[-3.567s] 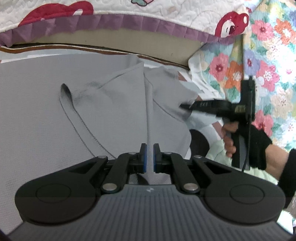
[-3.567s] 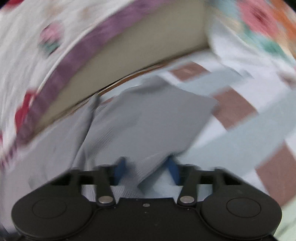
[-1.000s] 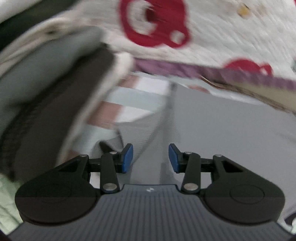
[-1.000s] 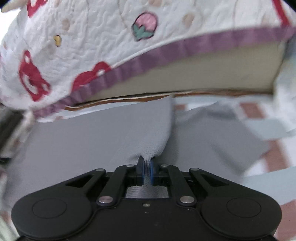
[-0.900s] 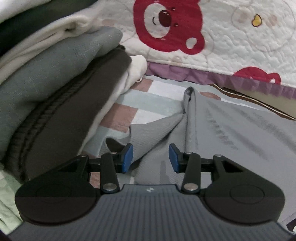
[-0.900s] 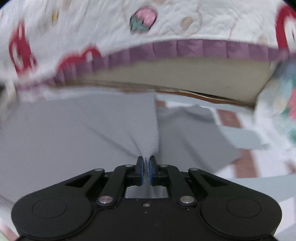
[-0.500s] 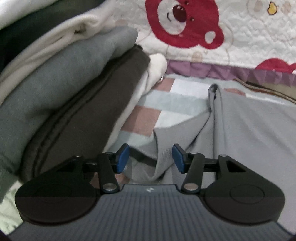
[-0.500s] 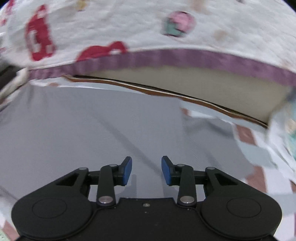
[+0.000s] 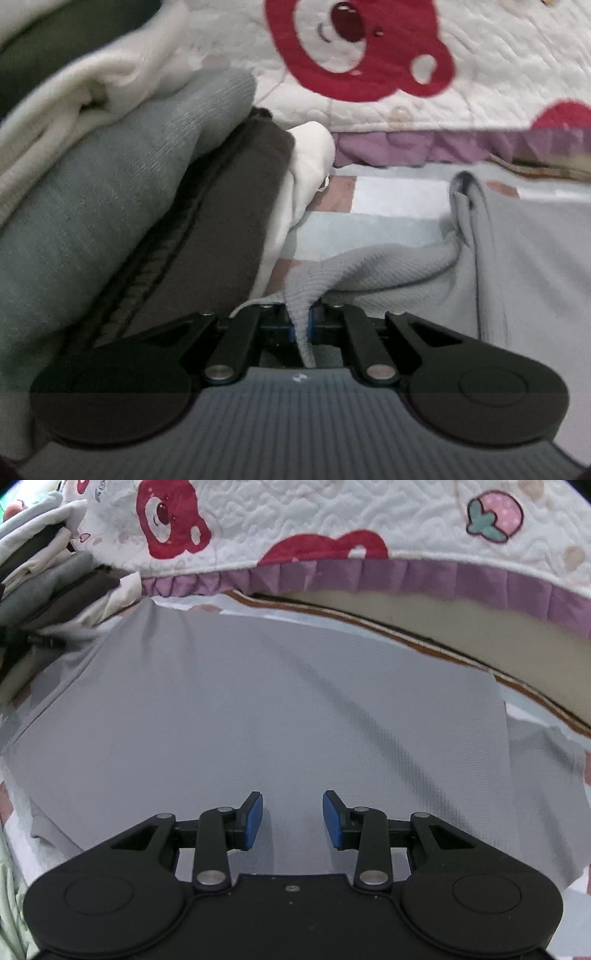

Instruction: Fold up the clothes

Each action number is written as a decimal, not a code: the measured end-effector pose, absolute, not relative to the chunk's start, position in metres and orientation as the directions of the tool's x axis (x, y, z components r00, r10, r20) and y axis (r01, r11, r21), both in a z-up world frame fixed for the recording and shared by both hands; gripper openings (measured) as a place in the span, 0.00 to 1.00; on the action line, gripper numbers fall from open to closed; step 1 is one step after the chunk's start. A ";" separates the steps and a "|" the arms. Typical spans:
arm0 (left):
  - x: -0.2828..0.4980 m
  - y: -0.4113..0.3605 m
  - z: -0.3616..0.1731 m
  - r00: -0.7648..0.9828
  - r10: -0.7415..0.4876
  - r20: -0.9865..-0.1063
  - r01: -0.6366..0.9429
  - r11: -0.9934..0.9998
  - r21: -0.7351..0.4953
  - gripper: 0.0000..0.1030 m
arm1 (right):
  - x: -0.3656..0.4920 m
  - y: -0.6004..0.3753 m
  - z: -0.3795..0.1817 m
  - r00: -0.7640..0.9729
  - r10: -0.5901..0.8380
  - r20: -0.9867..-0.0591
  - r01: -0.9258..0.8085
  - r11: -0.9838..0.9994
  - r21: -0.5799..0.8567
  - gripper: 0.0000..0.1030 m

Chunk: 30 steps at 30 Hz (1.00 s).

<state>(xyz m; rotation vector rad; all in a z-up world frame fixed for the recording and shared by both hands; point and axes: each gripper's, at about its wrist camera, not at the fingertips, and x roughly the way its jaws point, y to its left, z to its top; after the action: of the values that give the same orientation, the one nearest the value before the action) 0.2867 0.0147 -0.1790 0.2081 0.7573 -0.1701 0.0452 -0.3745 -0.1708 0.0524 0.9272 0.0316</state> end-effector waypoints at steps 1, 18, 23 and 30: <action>0.286 0.014 -0.180 0.723 -0.076 -0.687 0.220 0.968 0.124 0.07 | 0.044 -0.376 -0.173 0.593 0.058 -0.803 -0.003 0.998 0.069 0.39; 0.288 0.025 -0.158 0.820 0.000 -0.573 0.079 0.991 0.113 0.10 | 0.039 -0.368 -0.180 0.530 0.171 -0.830 -0.105 0.985 0.136 0.50; 0.270 0.042 -0.135 0.891 -0.044 -0.451 0.027 0.999 -0.044 0.29 | 0.046 -0.389 -0.170 0.550 0.189 -0.813 -0.057 0.980 0.189 0.49; 0.257 0.029 -0.126 0.838 -0.244 -0.489 0.185 0.968 -0.167 0.48 | 0.032 -0.431 -0.155 0.675 0.053 -0.736 0.157 0.964 0.214 0.49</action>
<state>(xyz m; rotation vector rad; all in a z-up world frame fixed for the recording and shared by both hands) 0.2574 0.0294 -0.1262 -0.1150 0.5319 -0.2273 0.0319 -0.4315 -0.1547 0.2701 0.8305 -0.0596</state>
